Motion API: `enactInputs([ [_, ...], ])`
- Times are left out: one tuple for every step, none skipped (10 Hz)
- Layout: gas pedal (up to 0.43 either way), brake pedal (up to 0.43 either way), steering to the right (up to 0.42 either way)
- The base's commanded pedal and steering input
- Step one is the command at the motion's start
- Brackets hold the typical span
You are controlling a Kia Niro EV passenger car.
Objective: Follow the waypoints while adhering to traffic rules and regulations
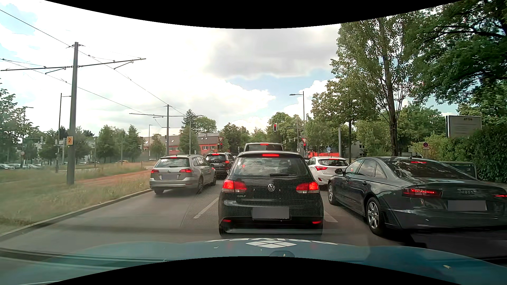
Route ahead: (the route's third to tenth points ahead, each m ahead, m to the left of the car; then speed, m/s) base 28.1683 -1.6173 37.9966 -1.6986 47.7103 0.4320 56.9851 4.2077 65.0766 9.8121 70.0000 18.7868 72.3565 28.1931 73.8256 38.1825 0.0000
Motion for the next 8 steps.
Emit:
enactInputs([
  [0.000, 0.274, 0.006],
  [0.000, 0.274, 0.006],
  [0.000, 0.274, 0.006],
  [0.000, 0.274, 0.006],
  [0.000, 0.274, 0.006],
  [0.000, 0.280, 0.006],
  [0.000, 0.274, 0.006],
  [0.000, 0.280, 0.006],
])
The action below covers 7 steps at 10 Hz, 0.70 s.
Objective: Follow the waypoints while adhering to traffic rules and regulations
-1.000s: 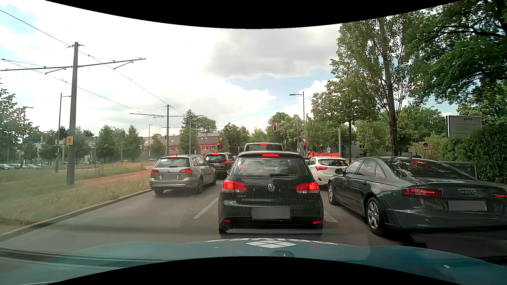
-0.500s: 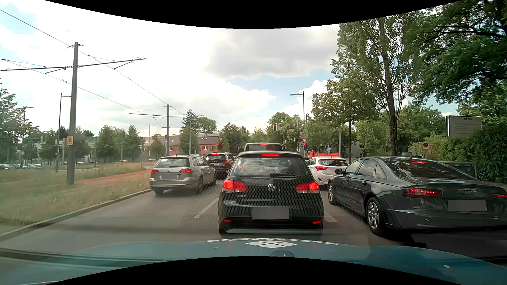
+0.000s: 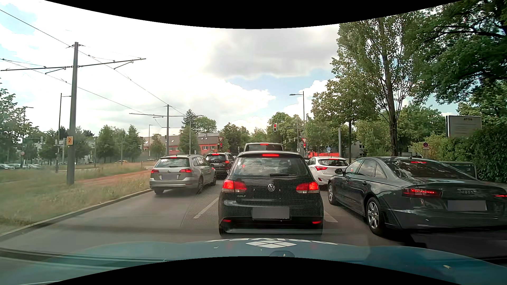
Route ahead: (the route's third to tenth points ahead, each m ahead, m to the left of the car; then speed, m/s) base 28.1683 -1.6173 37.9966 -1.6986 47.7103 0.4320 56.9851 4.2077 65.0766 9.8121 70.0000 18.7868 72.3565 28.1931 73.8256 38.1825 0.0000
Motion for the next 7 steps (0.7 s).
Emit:
enactInputs([
  [0.000, 0.280, 0.006],
  [0.000, 0.274, 0.006],
  [0.000, 0.274, 0.006],
  [0.000, 0.274, 0.006],
  [0.000, 0.274, 0.006],
  [0.000, 0.274, 0.006],
  [0.000, 0.274, 0.006],
])
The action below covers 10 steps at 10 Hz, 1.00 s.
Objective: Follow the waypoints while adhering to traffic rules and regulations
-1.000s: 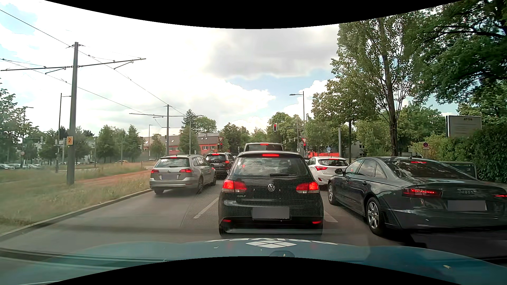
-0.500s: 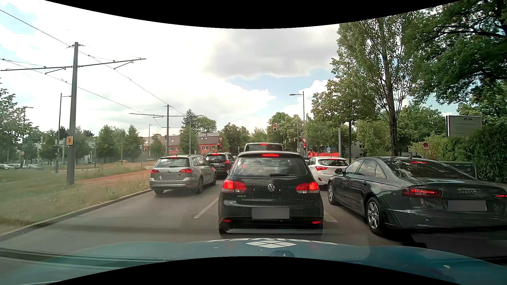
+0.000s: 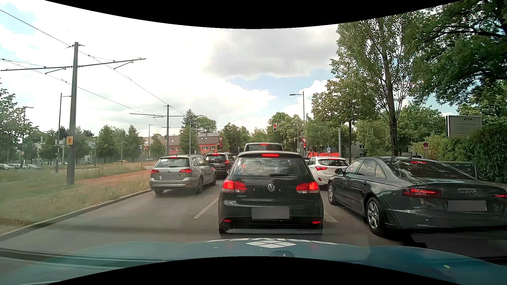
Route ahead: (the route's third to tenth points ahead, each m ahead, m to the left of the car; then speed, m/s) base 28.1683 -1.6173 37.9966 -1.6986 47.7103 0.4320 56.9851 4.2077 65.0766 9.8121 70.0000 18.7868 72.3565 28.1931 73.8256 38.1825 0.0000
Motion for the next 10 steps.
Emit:
enactInputs([
  [0.000, 0.274, 0.006],
  [0.000, 0.280, 0.006],
  [0.000, 0.280, 0.006],
  [0.000, 0.274, 0.006],
  [0.000, 0.274, 0.006],
  [0.000, 0.274, 0.006],
  [0.000, 0.274, 0.006],
  [0.000, 0.274, 0.006],
  [0.000, 0.274, 0.006],
  [0.000, 0.274, 0.006],
])
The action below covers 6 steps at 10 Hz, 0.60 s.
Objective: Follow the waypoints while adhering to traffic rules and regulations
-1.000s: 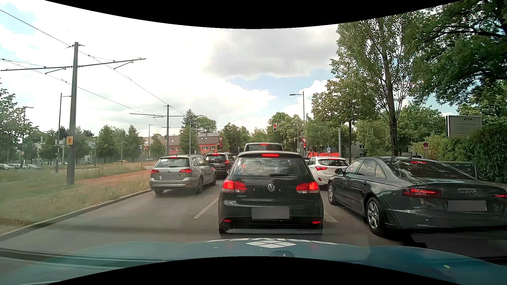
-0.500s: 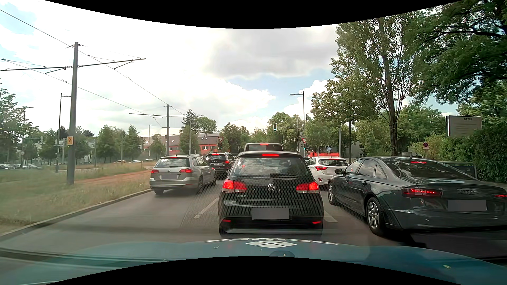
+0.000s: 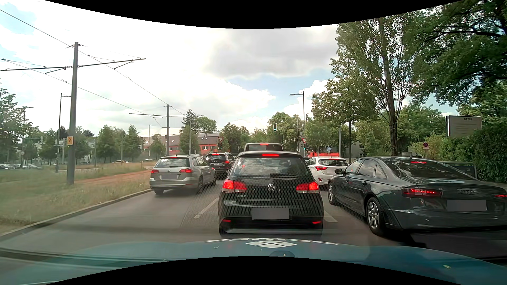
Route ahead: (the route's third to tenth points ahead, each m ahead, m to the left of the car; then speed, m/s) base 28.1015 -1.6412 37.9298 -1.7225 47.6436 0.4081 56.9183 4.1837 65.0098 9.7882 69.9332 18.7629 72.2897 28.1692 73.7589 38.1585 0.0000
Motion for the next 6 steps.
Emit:
enactInputs([
  [0.000, 0.274, 0.006],
  [0.000, 0.274, 0.006],
  [0.000, 0.274, 0.006],
  [0.000, 0.274, 0.006],
  [0.000, 0.274, 0.006],
  [0.000, 0.280, 0.006],
])
